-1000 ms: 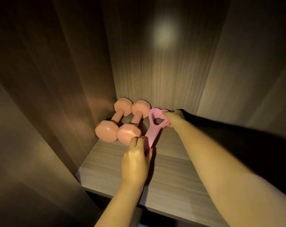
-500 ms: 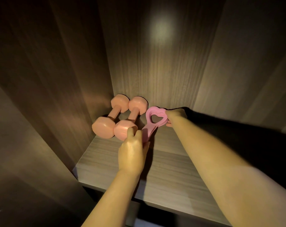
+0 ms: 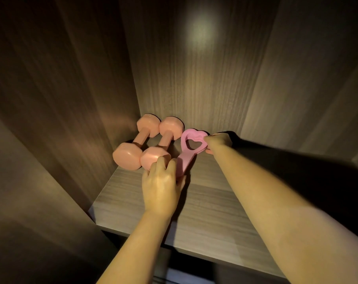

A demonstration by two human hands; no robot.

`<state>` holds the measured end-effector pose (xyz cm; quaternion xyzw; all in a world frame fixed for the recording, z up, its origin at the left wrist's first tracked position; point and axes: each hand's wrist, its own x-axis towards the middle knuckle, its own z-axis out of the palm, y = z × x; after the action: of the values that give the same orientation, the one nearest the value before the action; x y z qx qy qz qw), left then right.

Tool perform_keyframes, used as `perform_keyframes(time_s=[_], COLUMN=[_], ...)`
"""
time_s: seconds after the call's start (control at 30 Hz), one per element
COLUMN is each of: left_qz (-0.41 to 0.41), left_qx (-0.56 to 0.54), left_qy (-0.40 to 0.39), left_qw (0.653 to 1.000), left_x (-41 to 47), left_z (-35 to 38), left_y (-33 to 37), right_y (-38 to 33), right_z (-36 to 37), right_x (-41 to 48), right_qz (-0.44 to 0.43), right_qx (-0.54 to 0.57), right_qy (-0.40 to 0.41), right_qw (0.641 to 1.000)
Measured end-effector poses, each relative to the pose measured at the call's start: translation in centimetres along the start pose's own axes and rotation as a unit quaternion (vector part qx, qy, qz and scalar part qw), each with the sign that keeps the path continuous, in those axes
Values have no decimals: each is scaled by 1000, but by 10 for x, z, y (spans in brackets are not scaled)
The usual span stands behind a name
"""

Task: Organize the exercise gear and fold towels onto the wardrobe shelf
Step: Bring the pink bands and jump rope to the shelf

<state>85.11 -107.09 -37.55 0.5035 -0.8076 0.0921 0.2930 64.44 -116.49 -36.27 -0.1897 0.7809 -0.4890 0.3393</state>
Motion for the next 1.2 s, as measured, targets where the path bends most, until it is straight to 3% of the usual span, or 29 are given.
perform_keyframes(time_s=[0.5,0.6,0.87,1.03,1.2], left_qz=[9,6,-41,-81,-72], left_qx=[6,10,43,35,8], left_qy=[-46,-74,-179,-255,-243], left_qw=[999,997,982,963,967], left_x=[-5,-6,-9,-25,-75], left_z=[3,-5,-61,-117,-173], left_y=[-7,-3,18,42,70], right_y=[6,4,11,23,42], right_z=[-3,-9,-66,-128,-194], right_x=[0,-12,-79,-160,-259], right_qz=[-36,-71,-241,-252,-275], right_qx=[-19,-80,-424,-481,-528], right_qy=[-11,-10,-28,-81,-91], right_qw=[999,994,873,836,798])
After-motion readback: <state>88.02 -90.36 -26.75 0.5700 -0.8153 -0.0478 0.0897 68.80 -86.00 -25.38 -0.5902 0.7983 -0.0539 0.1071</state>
